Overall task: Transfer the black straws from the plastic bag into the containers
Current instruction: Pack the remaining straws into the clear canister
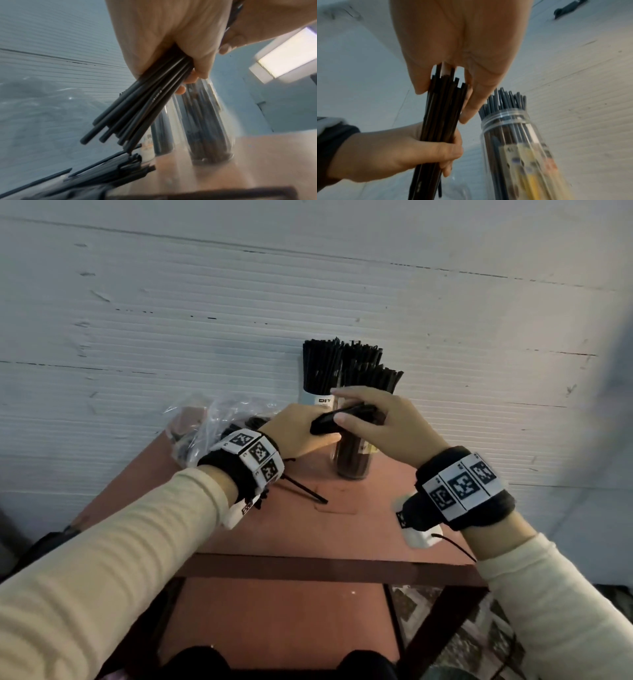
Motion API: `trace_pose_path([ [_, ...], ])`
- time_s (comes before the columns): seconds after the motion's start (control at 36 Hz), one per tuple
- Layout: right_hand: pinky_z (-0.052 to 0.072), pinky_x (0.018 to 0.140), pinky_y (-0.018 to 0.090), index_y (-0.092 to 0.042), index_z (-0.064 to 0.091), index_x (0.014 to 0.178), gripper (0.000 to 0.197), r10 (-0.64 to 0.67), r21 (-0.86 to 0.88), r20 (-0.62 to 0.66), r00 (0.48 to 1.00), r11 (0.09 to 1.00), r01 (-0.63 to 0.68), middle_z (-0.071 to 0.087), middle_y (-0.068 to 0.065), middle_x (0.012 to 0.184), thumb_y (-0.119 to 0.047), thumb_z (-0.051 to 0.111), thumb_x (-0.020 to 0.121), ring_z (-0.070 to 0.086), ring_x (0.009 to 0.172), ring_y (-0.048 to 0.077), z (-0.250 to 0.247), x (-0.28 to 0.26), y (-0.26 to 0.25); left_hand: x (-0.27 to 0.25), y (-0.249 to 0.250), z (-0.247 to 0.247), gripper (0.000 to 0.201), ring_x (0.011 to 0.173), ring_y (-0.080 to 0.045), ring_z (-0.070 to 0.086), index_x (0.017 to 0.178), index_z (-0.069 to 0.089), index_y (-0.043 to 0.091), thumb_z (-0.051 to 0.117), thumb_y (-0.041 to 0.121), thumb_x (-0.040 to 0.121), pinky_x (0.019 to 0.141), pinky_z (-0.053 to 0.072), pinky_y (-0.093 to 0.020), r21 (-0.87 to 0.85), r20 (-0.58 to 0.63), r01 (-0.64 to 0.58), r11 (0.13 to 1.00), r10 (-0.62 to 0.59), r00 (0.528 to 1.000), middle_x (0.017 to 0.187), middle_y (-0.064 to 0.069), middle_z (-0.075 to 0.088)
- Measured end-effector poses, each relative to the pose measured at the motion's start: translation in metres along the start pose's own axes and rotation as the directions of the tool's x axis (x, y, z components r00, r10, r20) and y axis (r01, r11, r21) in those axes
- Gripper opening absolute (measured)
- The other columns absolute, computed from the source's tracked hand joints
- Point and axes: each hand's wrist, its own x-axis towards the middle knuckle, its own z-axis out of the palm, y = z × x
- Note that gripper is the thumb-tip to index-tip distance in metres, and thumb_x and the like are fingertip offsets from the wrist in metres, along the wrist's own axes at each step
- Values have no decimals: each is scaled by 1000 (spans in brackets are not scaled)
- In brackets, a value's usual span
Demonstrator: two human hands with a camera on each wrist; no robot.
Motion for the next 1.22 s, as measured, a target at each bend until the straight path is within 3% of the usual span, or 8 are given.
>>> trace_pose_path([
  [0.19,40,101,20,-19,55,131,39,-199,-65,-249,948,980,189,54,-5,124,-22,61,93,49,117,3,-19,10,-24,8,34,-6,22,85,-16,67,93,66,15,70,36,88,86,55,-39,-313,-46,105,944,-125,991,87,-4,70],
  [0.33,34,102,13,-10,51,133,39,-294,-105,-300,907,956,275,52,2,130,-11,54,94,46,122,6,-19,19,-35,7,60,-2,8,62,-1,59,86,62,13,65,17,93,66,48,-16,-552,19,140,822,-156,988,69,4,61],
  [0.56,41,96,18,-13,61,120,29,-164,-183,-123,979,973,140,62,0,116,-14,53,92,55,109,8,1,14,-9,-11,60,34,33,102,-34,67,103,66,-7,78,13,79,103,48,-45,-690,290,390,609,-261,921,103,-26,70],
  [0.69,43,95,18,-12,64,115,25,-172,-160,-156,973,976,147,60,1,117,-15,57,91,56,107,8,8,7,1,-15,56,43,9,90,-24,63,84,68,4,72,12,86,90,50,-30,-636,382,479,605,-292,877,90,-18,65],
  [0.86,41,95,14,-11,64,115,24,-174,-136,-164,971,979,152,59,0,116,-14,60,91,56,107,7,6,5,-2,-16,62,41,9,94,-19,61,97,67,6,68,11,89,76,51,-15,-633,435,523,570,-297,850,103,-16,65],
  [0.97,38,96,10,-10,63,116,26,-180,-133,-168,969,978,158,59,0,118,-15,62,90,55,109,7,6,2,-3,-17,59,44,17,70,5,65,103,68,6,68,17,90,56,46,-5,-618,451,547,564,-316,835,101,-5,67],
  [1.11,35,101,10,-11,57,126,41,-175,-128,-149,973,979,157,55,0,127,-26,66,89,49,118,6,2,0,-5,-19,56,48,37,85,-10,63,70,65,13,63,43,92,98,43,-30,-543,359,496,678,-347,866,84,-2,69],
  [1.22,41,101,18,-18,40,143,80,-80,-32,-201,976,997,76,43,-2,139,-46,75,77,46,123,9,-13,-4,-9,-18,63,33,31,88,-15,63,70,58,16,62,36,94,84,47,-19,-643,309,382,664,-231,923,77,-3,63],
])
